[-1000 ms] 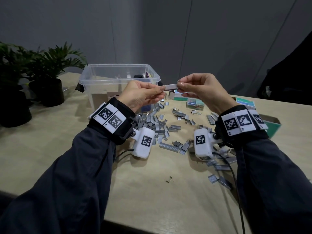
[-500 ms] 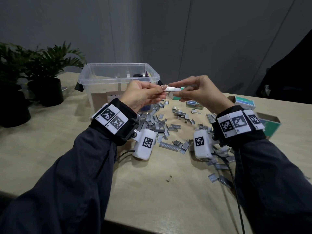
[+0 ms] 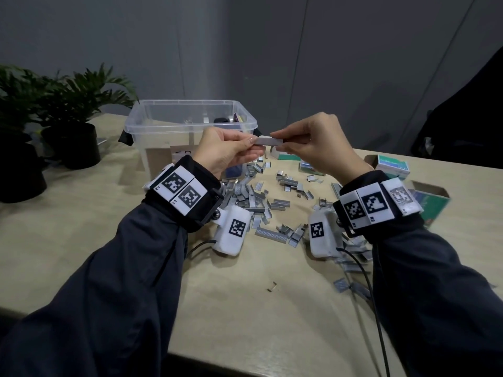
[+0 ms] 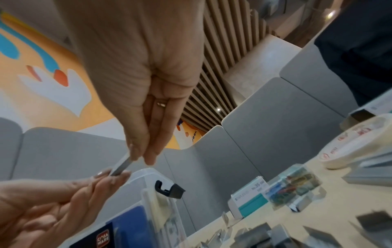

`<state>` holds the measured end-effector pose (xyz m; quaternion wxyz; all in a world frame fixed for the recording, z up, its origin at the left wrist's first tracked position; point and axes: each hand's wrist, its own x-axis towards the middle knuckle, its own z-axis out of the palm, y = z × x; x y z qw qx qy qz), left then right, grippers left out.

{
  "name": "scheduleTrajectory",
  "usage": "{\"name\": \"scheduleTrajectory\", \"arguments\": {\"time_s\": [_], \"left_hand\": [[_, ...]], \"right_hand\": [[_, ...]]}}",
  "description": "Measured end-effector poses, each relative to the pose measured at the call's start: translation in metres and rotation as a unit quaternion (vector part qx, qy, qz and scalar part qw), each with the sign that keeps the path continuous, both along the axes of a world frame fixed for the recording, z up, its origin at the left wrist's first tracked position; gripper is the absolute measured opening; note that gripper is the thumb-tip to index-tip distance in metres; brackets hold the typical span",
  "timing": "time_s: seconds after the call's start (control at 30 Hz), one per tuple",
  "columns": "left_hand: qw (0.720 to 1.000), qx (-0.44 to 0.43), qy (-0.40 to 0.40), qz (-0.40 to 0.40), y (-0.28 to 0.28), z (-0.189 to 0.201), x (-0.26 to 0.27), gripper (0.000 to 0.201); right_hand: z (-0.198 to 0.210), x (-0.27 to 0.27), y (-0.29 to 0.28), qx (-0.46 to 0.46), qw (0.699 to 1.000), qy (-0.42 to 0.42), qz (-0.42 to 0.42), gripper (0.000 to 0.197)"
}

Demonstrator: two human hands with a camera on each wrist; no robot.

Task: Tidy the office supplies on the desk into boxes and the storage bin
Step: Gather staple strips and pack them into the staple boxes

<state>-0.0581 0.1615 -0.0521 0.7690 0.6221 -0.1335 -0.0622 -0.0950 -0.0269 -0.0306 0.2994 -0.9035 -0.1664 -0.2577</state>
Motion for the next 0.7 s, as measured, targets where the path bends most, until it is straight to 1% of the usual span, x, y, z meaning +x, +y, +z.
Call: {"name": "scheduleTrajectory", "arguments": {"time_s": [0.07, 0.2, 0.27, 0.33, 0.43, 0.47, 0.5, 0.53, 0.57, 0.63, 0.67, 0.7], "left_hand": [[1.000, 0.004, 0.001, -0.004, -0.002, 0.001, 0.000, 0.010], [0.999, 0.023, 0.021, -0.007, -0.013, 0.005, 0.000, 0.011], [0.997, 0.069, 0.000, -0.020, -0.023, 0.013, 0.003, 0.012], [0.990, 0.131, -0.048, -0.035, -0.035, 0.023, 0.007, 0.013], [0.964, 0.233, -0.115, -0.055, -0.056, 0.038, 0.018, 0.018], [0.949, 0.279, -0.135, -0.060, -0.063, 0.041, 0.023, 0.022], [0.926, 0.337, -0.156, -0.065, -0.069, 0.042, 0.027, 0.025], [0.895, 0.402, -0.180, -0.073, -0.076, 0.042, 0.029, 0.028], [0.856, 0.467, -0.205, -0.087, -0.082, 0.042, 0.030, 0.030], [0.767, 0.574, -0.255, -0.134, -0.094, 0.036, 0.029, 0.037], [0.724, 0.611, -0.272, -0.167, -0.100, 0.031, 0.028, 0.040], [0.690, 0.637, -0.282, -0.196, -0.107, 0.027, 0.028, 0.042]], "right_hand": [[0.001, 0.002, -0.001, -0.042, 0.999, -0.023, -0.026, 0.023], [0.001, -0.001, -0.005, -0.083, 0.993, -0.048, -0.067, 0.018], [0.004, -0.005, -0.010, -0.122, 0.985, -0.048, -0.110, 0.012], [0.010, -0.007, -0.016, -0.170, 0.973, -0.042, -0.150, 0.008], [0.023, -0.005, -0.031, -0.216, 0.960, -0.003, -0.180, 0.005], [0.029, -0.003, -0.038, -0.217, 0.956, 0.017, -0.194, 0.005], [0.036, 0.000, -0.047, -0.211, 0.953, 0.041, -0.214, 0.007], [0.041, 0.002, -0.055, -0.204, 0.948, 0.067, -0.236, 0.008], [0.045, 0.003, -0.063, -0.197, 0.942, 0.095, -0.256, 0.008], [0.046, 0.004, -0.075, -0.182, 0.931, 0.149, -0.279, 0.003], [0.043, 0.004, -0.079, -0.175, 0.926, 0.172, -0.286, 0.002], [0.039, 0.005, -0.083, -0.172, 0.921, 0.190, -0.291, 0.003]]}}
